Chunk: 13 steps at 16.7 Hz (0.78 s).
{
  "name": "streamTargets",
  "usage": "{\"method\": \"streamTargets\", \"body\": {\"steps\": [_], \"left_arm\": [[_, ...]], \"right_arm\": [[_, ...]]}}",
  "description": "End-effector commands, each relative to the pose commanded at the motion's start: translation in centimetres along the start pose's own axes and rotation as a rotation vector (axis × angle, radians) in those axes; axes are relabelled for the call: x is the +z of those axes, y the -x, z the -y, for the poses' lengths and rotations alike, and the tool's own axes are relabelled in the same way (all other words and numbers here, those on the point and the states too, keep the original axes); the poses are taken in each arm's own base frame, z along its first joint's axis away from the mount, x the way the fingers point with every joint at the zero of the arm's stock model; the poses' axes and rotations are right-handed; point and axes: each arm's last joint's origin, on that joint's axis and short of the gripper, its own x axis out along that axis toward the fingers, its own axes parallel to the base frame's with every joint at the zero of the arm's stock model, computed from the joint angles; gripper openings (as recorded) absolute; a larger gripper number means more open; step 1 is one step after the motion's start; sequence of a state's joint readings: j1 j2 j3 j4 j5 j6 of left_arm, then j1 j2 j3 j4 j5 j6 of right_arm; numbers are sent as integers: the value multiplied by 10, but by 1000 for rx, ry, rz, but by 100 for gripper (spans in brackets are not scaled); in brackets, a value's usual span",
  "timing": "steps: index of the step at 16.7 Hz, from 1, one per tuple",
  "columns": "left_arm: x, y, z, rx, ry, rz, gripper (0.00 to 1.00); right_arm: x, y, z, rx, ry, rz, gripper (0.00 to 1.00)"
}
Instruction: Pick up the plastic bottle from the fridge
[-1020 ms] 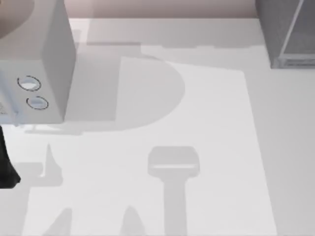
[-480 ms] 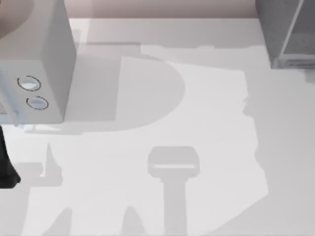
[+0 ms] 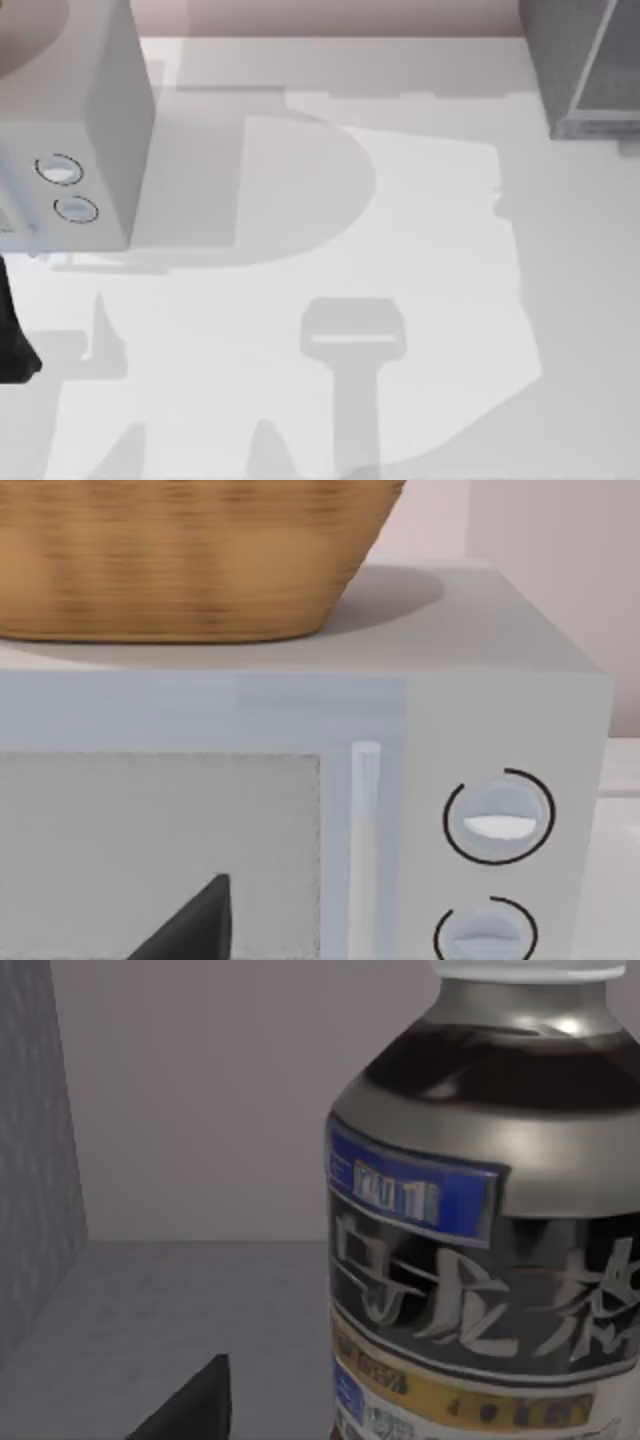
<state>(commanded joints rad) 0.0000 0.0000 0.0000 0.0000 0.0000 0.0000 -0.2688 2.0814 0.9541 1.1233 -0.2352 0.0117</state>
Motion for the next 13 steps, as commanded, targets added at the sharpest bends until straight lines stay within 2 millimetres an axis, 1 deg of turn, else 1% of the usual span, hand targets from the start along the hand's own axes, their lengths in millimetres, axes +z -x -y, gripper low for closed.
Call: {"method": "streamTargets", "body": {"steps": [3, 5, 6, 10, 13], "left_arm": [[0, 0, 0, 0, 0, 0, 100], [0, 0, 0, 0, 0, 0, 100], [0, 0, 0, 0, 0, 0, 100], [0, 0, 0, 0, 0, 0, 100], [0, 0, 0, 0, 0, 0, 100]], "right_arm": [[3, -28, 0, 0, 3, 12, 100], [3, -40, -1, 0, 2, 8, 100], [2, -43, -1, 0, 1, 5, 100], [2, -44, -1, 0, 1, 5, 100], [2, -44, -1, 0, 1, 5, 77]]}}
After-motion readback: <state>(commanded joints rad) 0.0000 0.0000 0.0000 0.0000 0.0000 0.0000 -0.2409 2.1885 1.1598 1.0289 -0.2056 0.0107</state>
